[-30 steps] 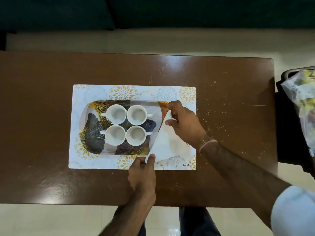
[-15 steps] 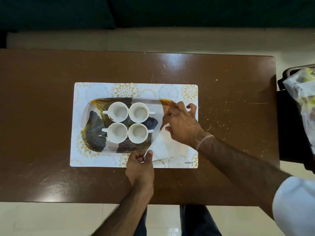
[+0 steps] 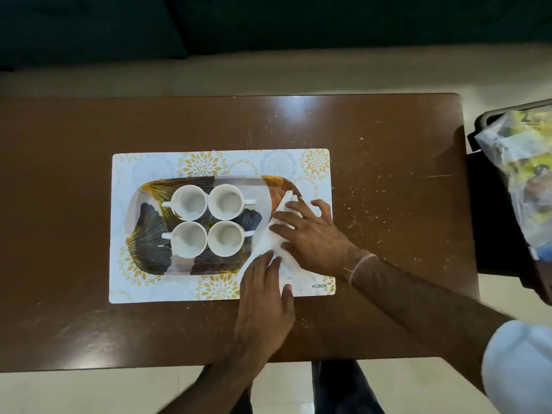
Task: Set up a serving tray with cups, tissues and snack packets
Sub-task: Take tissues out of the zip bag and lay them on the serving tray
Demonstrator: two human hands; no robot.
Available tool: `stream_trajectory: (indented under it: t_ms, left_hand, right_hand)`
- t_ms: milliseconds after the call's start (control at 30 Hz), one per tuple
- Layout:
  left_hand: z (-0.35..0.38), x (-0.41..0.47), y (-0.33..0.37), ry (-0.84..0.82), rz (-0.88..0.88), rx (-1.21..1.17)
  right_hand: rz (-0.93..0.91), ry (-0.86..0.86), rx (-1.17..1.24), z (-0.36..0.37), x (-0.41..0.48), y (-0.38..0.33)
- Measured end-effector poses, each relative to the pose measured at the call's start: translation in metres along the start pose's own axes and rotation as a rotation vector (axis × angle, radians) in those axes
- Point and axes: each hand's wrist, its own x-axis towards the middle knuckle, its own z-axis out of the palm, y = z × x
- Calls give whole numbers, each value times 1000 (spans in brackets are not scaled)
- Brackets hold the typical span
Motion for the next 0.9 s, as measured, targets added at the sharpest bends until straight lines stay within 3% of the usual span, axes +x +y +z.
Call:
stream_trajectory:
  t_ms: [133, 333, 600, 800, 900]
  left_hand:
    - [1, 13, 16, 102, 33, -47]
    - [9, 87, 74, 94, 235, 134]
    - [74, 168, 214, -36, 544, 284]
    - [143, 173, 328, -77, 743, 251]
    - [179, 162, 372, -91, 811, 238]
  right_hand:
    - [47, 112, 105, -7, 0, 10]
    - [325, 316, 299, -26, -28, 72]
    - [732, 459, 431, -30, -143, 208]
    - [958, 571, 420, -21, -234, 277]
    - [1044, 705, 445, -17, -279, 297]
